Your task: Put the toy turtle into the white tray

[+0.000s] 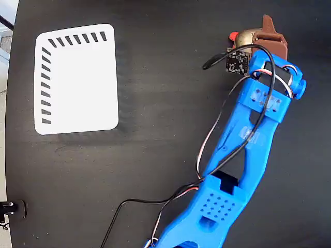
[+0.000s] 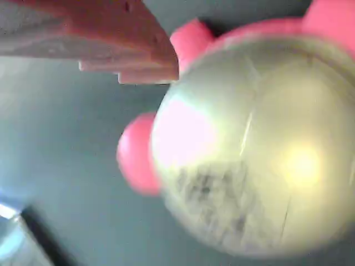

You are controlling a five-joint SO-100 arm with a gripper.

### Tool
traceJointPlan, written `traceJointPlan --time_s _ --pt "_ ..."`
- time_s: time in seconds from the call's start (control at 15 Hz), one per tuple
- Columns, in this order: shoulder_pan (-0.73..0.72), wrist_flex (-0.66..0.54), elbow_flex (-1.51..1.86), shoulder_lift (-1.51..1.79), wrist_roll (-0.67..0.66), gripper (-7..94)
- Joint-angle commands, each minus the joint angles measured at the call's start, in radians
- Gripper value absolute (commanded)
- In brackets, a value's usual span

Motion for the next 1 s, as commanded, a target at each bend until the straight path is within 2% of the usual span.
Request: traceJointPlan --time_s 0.0,0.93 --pt "0.012 0.005 -0.051 0.035 -0.020 59" --pt "-0.014 -0.060 -0.106 -0.095 -0.038 58"
